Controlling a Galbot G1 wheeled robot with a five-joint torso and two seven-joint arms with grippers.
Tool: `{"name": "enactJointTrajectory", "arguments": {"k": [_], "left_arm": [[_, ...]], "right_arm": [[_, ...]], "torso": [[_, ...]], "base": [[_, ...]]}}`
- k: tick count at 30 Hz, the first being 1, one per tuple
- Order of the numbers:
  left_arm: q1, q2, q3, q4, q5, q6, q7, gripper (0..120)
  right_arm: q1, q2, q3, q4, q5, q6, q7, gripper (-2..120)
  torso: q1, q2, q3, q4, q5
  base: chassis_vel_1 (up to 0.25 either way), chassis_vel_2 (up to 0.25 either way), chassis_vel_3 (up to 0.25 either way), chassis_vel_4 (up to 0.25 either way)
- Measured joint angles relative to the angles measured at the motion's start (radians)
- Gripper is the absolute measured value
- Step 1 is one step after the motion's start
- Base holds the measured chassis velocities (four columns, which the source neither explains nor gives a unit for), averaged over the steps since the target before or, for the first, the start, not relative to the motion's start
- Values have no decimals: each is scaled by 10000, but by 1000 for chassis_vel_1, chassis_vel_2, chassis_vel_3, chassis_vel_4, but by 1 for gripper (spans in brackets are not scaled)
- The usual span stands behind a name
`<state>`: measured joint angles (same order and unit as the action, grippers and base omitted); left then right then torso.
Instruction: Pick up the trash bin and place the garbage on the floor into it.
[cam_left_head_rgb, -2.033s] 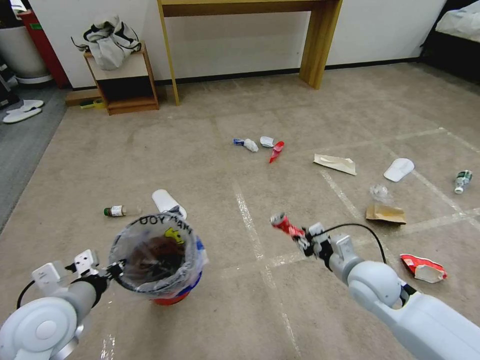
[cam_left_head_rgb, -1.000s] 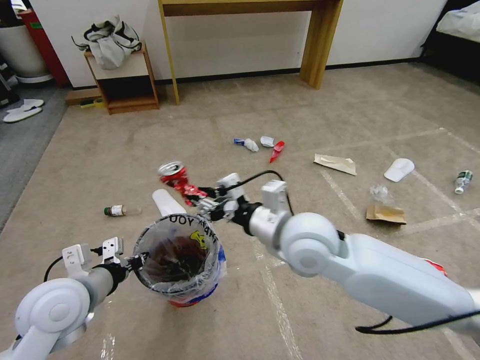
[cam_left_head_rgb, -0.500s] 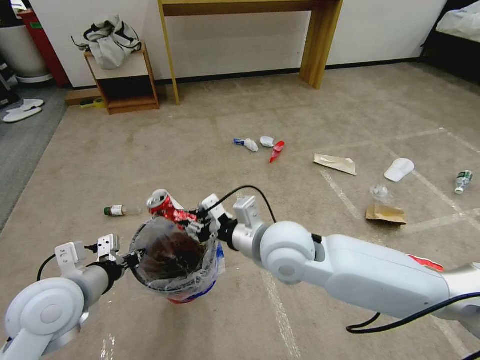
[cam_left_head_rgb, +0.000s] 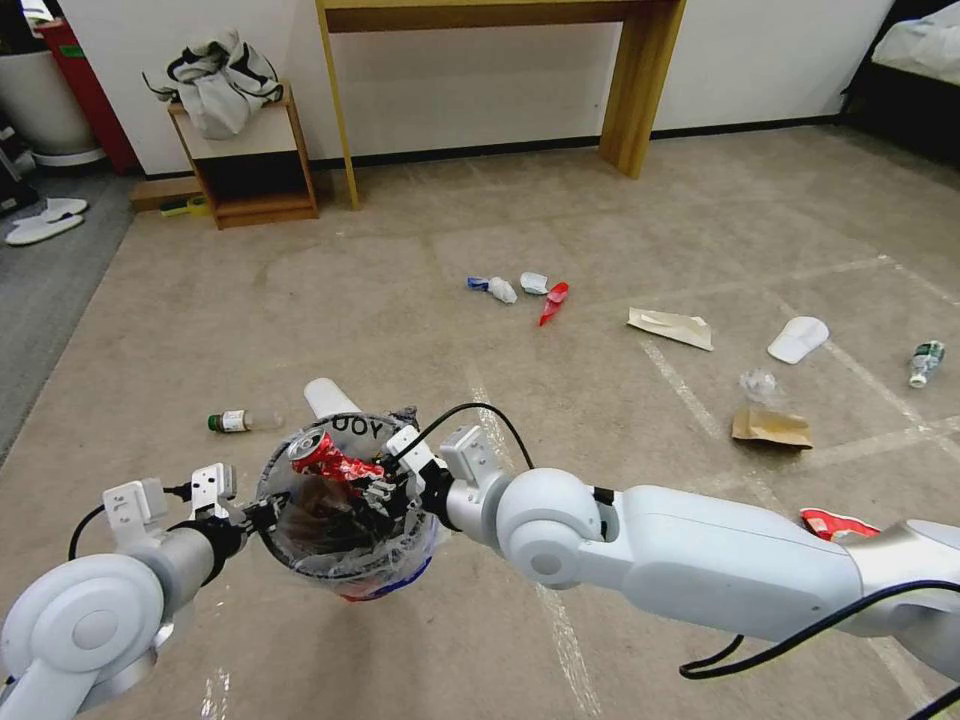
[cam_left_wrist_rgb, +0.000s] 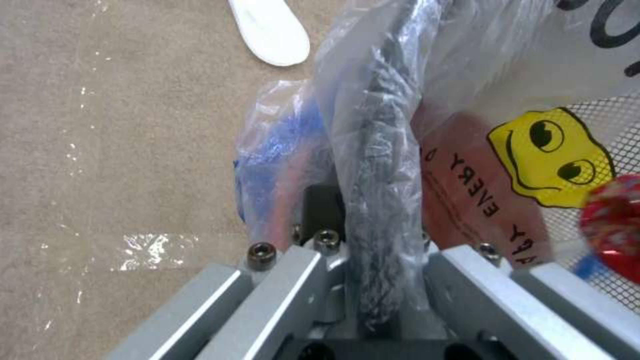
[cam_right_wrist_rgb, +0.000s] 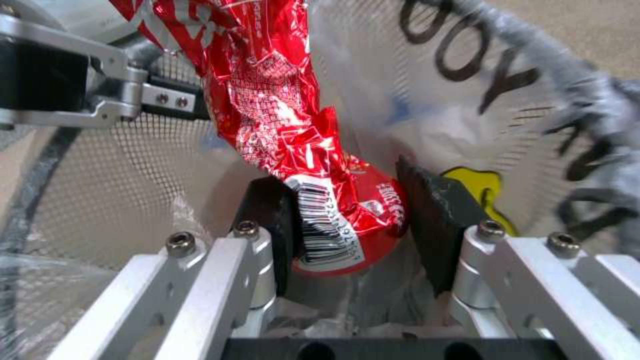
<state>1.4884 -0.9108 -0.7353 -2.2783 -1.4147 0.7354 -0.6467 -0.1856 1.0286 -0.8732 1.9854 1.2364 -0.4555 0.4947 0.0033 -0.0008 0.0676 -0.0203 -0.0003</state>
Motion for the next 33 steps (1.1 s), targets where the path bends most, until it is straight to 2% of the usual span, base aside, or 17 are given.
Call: {"name": "enactJointTrajectory", "arguments": {"k": [11,13,17,19,20,22,24,25,27,28,33], "left_arm": [[76,-50,-37,-110,25,0,-2,1],[89,-52,-38,-129,27,0,-2,1],[95,-53,-38,-131,30,0,-2,1],[97,-51,-40,-130,36,0,-4,1],[97,-51,-40,-130,36,0,-4,1],[98,-51,-41,-120,41,0,-4,1],[98,-51,-41,-106,47,0,-5,1],[95,-53,-38,-88,56,0,-5,1],[94,-54,-36,-81,58,0,-5,1],[93,-53,-35,-68,61,0,-5,1],[100,-33,-50,-49,63,0,-5,1]], "right_arm": [[14,226,-204,-250,-203,-5,12,36],[0,207,-205,-248,-251,-15,33,45],[-14,169,-205,-234,-285,-16,35,53],[-16,112,-194,-181,-301,-18,34,64],[-16,112,-194,-181,-301,-18,34,64],[-15,83,-157,-149,-305,-21,31,76],[-13,69,-142,-135,-307,-21,28,79],[-13,47,-124,-116,-308,-21,25,88],[-12,37,-111,-102,-309,-21,23,91],[-13,12,-79,-66,-310,-21,18,98],[-24,-23,115,87,-306,-14,12,100]], "torso": [[0,0,0,0,0],[0,0,0,0,1],[0,0,0,0,1],[0,0,0,0,1],[0,0,0,0,1],[0,0,0,-1,1],[0,0,0,0,1],[0,0,0,0,1],[0,0,0,0,1],[0,0,0,0,1],[0,0,0,0,1]], "base": [[0,0,0,0],[0,0,0,0],[0,0,0,0],[0,0,0,0],[0,0,0,0],[0,0,0,0],[0,0,0,0],[0,0,0,0],[0,0,0,0],[0,0,0,0],[0,0,0,0]]}}
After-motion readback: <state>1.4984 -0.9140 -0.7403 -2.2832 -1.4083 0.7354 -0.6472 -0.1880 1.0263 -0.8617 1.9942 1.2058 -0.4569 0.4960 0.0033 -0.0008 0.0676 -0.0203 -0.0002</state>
